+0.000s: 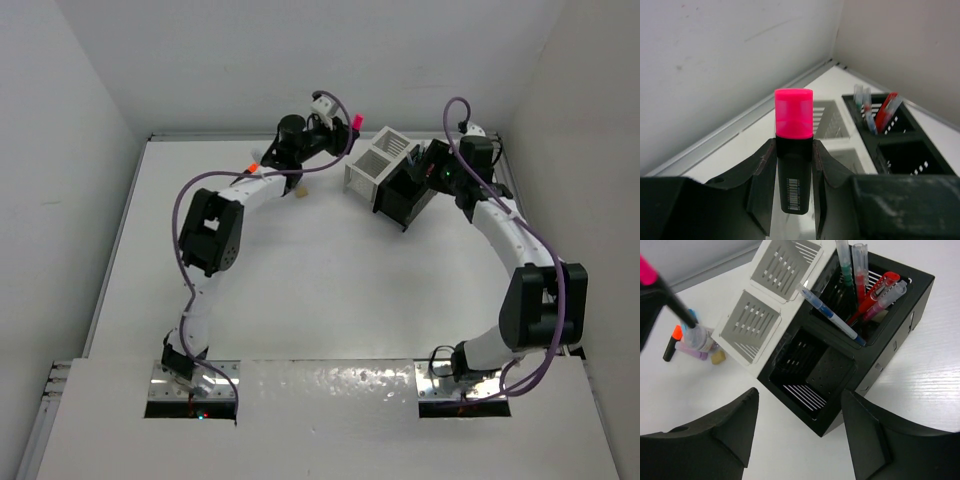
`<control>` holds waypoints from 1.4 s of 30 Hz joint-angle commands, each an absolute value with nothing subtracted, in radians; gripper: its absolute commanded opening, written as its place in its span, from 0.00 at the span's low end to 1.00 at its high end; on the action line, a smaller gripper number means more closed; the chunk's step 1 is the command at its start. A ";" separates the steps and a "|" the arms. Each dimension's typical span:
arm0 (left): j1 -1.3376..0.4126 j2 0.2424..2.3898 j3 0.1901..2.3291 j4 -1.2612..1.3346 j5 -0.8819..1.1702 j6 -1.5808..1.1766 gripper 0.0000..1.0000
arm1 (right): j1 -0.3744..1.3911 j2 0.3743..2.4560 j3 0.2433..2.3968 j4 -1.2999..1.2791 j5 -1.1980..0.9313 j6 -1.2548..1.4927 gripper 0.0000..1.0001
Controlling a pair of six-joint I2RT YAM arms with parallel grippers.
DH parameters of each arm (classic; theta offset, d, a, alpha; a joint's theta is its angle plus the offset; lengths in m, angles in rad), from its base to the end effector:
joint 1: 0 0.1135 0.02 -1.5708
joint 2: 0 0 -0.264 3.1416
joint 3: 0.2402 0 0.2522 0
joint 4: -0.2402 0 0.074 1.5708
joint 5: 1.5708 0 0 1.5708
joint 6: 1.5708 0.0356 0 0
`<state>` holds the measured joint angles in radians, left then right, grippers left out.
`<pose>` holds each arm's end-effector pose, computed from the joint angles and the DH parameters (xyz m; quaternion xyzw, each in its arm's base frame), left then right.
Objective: Sort the stationery into containers
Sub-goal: Pick up the pen from the center of the board, then place the pen in the storage box.
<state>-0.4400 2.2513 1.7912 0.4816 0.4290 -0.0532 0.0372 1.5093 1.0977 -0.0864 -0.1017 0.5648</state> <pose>0.4810 -0.2428 0.2660 0.2806 0.6415 -0.3148 0.6408 0.3480 0.0166 0.2817 0.1988 0.8355 0.1930 0.4745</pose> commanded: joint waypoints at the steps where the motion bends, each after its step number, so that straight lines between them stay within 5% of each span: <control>1: -0.477 2.313 1.917 0.794 0.439 -0.167 0.00 | 0.020 1.509 1.181 -0.155 -0.152 0.556 0.66; 9: -0.511 2.490 2.033 0.841 0.426 -0.267 0.00 | 0.005 1.477 1.193 -0.253 -0.106 0.499 0.66; 18: -0.528 2.493 1.915 0.798 0.423 -0.218 0.02 | -0.044 1.485 1.212 -0.259 -0.129 0.476 0.66; 22: -0.532 2.491 1.894 0.778 0.414 -0.187 0.20 | -0.044 1.477 1.216 -0.261 -0.147 0.465 0.67; 28: -0.520 2.459 1.901 0.762 0.440 -0.161 0.63 | -0.044 1.448 1.212 -0.262 -0.146 0.451 0.67; 35: -0.473 2.339 1.988 0.504 0.456 -0.103 0.81 | -0.009 1.431 1.239 -0.252 -0.100 0.370 0.67; 38: -0.386 2.290 2.071 0.262 0.371 -0.124 0.72 | 0.032 1.428 1.250 -0.239 -0.098 0.356 0.63; 39: -0.356 2.287 2.124 0.197 0.361 -0.124 0.64 | 0.035 1.431 1.252 -0.236 -0.106 0.356 0.60; 40: -0.324 2.286 2.150 0.126 0.356 -0.120 0.46 | 0.037 1.431 1.253 -0.235 -0.118 0.356 0.56; 42: -0.226 2.283 2.195 -0.082 0.354 -0.103 0.32 | 0.049 1.434 1.250 -0.221 -0.120 0.362 0.49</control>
